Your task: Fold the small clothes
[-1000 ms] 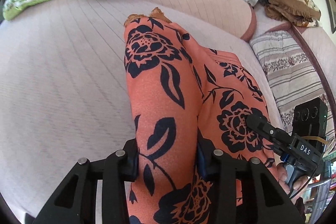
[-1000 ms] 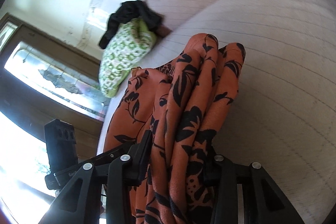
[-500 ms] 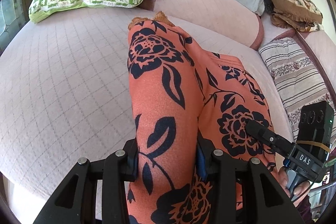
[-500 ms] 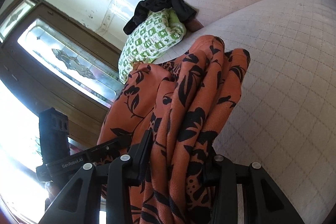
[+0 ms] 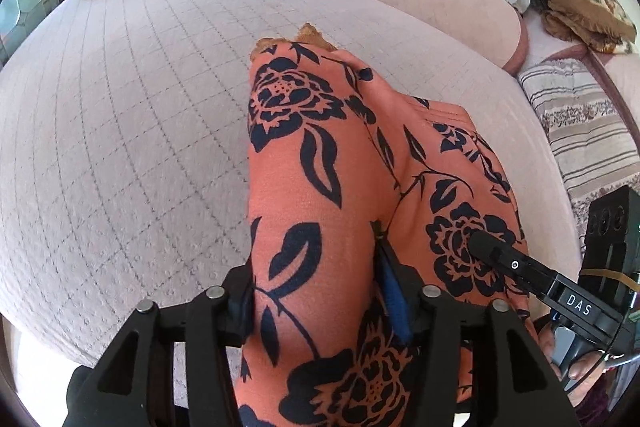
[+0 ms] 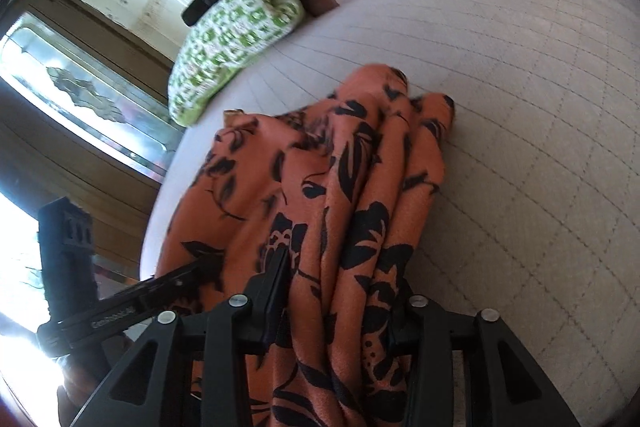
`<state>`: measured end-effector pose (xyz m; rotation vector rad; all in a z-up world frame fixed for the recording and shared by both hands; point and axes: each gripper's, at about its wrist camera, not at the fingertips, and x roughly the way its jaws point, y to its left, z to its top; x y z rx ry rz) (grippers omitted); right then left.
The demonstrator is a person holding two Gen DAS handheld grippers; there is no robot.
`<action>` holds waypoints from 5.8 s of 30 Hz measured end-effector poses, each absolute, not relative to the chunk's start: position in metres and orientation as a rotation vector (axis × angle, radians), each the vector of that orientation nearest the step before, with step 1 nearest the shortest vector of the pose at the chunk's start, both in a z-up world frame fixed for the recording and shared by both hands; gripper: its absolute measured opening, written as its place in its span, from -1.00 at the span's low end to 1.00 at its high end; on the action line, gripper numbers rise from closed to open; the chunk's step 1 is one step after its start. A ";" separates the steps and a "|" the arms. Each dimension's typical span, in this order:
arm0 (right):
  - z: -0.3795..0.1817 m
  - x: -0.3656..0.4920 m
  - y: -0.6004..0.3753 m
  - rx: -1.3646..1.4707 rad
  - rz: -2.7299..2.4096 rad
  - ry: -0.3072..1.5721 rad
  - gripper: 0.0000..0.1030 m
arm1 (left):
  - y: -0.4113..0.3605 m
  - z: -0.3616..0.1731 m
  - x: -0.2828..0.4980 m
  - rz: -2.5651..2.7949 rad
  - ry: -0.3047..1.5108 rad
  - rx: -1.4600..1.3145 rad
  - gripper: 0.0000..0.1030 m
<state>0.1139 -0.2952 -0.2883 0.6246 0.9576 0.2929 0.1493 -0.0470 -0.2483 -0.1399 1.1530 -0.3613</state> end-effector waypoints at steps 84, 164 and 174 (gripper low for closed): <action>-0.044 -0.077 -0.224 0.142 -0.023 0.553 0.30 | -0.026 0.003 -0.034 -0.027 0.409 0.234 1.00; -0.096 0.006 -0.202 0.143 -0.021 0.676 0.30 | -0.022 -0.065 0.027 -0.073 0.558 0.211 1.00; -0.103 0.026 -0.204 0.157 -0.009 0.694 0.30 | -0.028 -0.071 0.042 -0.081 0.584 0.226 1.00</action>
